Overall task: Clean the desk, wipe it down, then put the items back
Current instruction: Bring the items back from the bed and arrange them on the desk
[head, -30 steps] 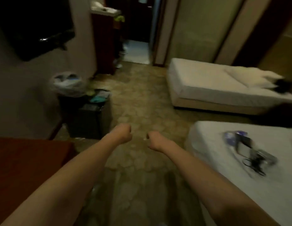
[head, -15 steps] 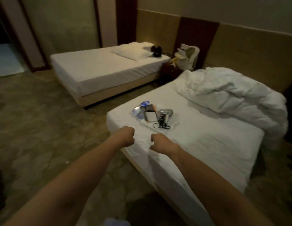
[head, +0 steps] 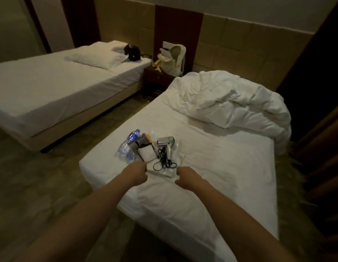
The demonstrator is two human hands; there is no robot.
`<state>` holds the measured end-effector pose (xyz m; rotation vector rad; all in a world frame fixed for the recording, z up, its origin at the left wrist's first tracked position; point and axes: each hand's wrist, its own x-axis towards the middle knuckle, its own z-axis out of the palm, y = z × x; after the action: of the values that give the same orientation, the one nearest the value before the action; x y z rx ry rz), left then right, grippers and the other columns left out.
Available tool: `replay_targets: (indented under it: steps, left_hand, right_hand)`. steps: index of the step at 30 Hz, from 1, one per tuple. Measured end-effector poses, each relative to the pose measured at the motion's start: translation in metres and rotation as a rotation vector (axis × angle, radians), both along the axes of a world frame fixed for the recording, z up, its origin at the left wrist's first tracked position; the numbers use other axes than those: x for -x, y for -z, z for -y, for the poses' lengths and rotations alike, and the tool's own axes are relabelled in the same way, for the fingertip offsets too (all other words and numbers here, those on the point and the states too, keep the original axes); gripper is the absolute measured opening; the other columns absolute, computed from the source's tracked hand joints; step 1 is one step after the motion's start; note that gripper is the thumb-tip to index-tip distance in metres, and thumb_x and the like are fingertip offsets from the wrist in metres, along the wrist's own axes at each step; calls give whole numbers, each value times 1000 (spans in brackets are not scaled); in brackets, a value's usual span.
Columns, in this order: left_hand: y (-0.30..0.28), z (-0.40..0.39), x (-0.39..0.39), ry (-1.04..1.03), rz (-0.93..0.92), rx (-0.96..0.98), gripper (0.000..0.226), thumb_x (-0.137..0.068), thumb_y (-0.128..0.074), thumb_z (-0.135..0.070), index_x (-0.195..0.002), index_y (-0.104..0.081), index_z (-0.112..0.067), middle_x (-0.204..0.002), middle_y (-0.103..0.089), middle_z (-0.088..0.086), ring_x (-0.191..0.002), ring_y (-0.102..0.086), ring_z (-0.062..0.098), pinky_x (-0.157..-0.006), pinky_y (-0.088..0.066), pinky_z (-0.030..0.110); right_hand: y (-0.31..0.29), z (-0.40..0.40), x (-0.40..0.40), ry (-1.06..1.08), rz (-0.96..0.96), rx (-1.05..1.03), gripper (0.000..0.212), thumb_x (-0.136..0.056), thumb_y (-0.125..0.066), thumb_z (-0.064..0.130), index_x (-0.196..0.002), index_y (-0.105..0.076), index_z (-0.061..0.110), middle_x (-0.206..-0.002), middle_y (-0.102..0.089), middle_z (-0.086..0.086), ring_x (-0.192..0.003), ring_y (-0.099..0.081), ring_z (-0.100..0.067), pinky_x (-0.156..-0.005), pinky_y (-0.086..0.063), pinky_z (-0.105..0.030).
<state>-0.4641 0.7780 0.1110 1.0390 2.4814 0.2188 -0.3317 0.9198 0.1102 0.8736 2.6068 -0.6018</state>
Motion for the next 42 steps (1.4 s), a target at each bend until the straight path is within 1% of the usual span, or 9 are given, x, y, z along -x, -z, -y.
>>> replay_targets:
  steps: [14, 18, 22, 24, 26, 30, 33, 37, 42]
  left_hand:
    - [74, -101, 141, -27, 178, 163, 29, -88, -53, -12, -115, -60, -4, -123, -57, 13, -113, -54, 25, -90, -43, 28]
    - [87, -141, 180, -91, 219, 180, 27, -88, -53, -13, -111, -63, -2, -117, -62, 14, -108, -57, 26, -91, -46, 30]
    - [102, -178, 216, -247, 298, 174, 18, -85, -58, -15, -94, -66, -1, -94, -64, 13, -98, -61, 27, -80, -47, 29]
    - [118, -193, 228, -303, 363, 174, 13, -86, -57, -13, -76, -62, -6, -82, -60, 9, -92, -62, 27, -79, -49, 31]
    - [143, -208, 240, -396, 455, 170, 24, -88, -55, -13, -64, -52, -12, -69, -56, 4, -78, -60, 25, -73, -50, 30]
    - [208, -241, 260, -658, 678, 33, 19, -90, -60, -17, -75, -55, -7, -81, -57, 13, -83, -59, 30, -76, -54, 39]
    - [253, -259, 265, -799, 786, -9, 18, -90, -62, -22, -92, -57, -5, -92, -55, 14, -81, -54, 26, -57, -47, 29]
    - [294, -270, 267, -860, 825, 62, 29, -85, -66, -25, -67, -54, -6, -69, -53, 14, -59, -49, 25, -61, -43, 31]
    - [317, -274, 265, -876, 904, 62, 22, -83, -66, -21, -65, -59, -11, -63, -57, 12, -58, -52, 25, -62, -44, 34]
  right_hand:
    - [85, -95, 126, 277, 1, 255, 35, -93, -53, 19, -123, -51, 2, -129, -54, -18, -118, -51, -30, -91, -41, -30]
    - [93, -136, 169, 325, 0, 317, 25, -92, -55, 21, -112, -55, 7, -120, -59, -18, -110, -56, -31, -73, -38, -27]
    - [119, -168, 201, 398, 29, 369, 39, -87, -62, 22, -119, -49, 4, -117, -60, -17, -104, -58, -29, -68, -36, -24]
    - [135, -177, 212, 430, 42, 379, 46, -86, -63, 24, -124, -46, 5, -119, -58, -16, -105, -57, -28, -71, -40, -26]
    - [157, -186, 222, 462, 48, 385, 52, -85, -66, 27, -127, -43, 5, -124, -56, -15, -110, -56, -28, -80, -44, -30]
    - [214, -201, 243, 536, 34, 359, 59, -80, -71, 33, -126, -43, 9, -124, -55, -14, -112, -54, -30, -87, -49, -39]
    - [256, -206, 256, 583, 62, 295, 72, -77, -73, 38, -134, -39, 9, -129, -51, -15, -118, -48, -33, -93, -46, -43]
    - [294, -200, 272, 522, 112, 209, 98, -79, -67, 51, -150, -11, 13, -136, -39, -16, -123, -39, -34, -96, -38, -42]
    - [321, -195, 285, 644, 5, 241, 103, -79, -71, 41, -152, -1, 17, -130, -38, -18, -113, -47, -35, -88, -45, -40]
